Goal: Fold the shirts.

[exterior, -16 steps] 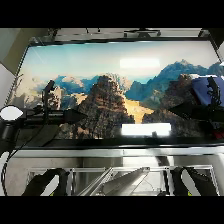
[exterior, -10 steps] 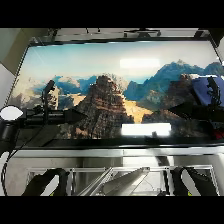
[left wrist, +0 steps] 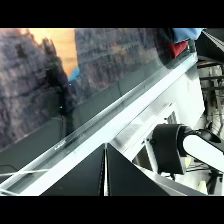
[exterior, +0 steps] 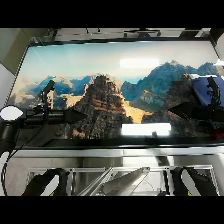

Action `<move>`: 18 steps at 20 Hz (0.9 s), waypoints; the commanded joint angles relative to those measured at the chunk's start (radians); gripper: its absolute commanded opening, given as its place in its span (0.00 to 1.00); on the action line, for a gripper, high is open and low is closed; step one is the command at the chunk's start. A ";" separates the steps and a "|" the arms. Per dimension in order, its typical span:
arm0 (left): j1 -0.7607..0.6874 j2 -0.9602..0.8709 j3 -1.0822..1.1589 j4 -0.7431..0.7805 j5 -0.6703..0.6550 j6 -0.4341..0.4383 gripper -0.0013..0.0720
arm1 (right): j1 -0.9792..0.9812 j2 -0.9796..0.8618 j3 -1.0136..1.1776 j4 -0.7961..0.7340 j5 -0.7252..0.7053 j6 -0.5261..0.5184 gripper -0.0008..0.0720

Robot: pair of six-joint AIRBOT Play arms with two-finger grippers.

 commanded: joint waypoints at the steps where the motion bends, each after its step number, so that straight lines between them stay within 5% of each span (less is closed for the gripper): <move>1: 0.001 0.000 0.000 -0.004 0.041 0.000 0.02 | 0.001 0.000 0.000 0.000 0.000 0.000 0.03; 8: -0.016 0.000 0.006 0.034 0.155 -0.003 0.01 | 0.001 -0.004 0.000 0.010 -0.033 0.001 0.04; 11: 0.150 0.000 0.097 0.304 0.143 -0.167 0.02 | 0.006 -0.018 0.000 0.077 -0.025 0.000 0.03; 12: 0.240 0.000 0.138 0.393 0.117 -0.190 0.19 | 0.007 -0.019 0.000 0.079 -0.026 0.000 0.04; 14: 0.414 -0.003 0.200 0.531 0.089 -0.191 1.00 | 0.007 -0.020 0.000 0.079 -0.026 -0.017 0.04; 16: 0.588 -0.027 0.237 0.671 0.065 -0.196 0.99 | 0.006 -0.023 0.000 0.077 -0.030 -0.043 0.12; 18: 0.737 -0.082 0.230 0.750 0.058 -0.195 1.00 | 0.005 -0.023 -0.001 0.059 -0.047 -0.045 0.74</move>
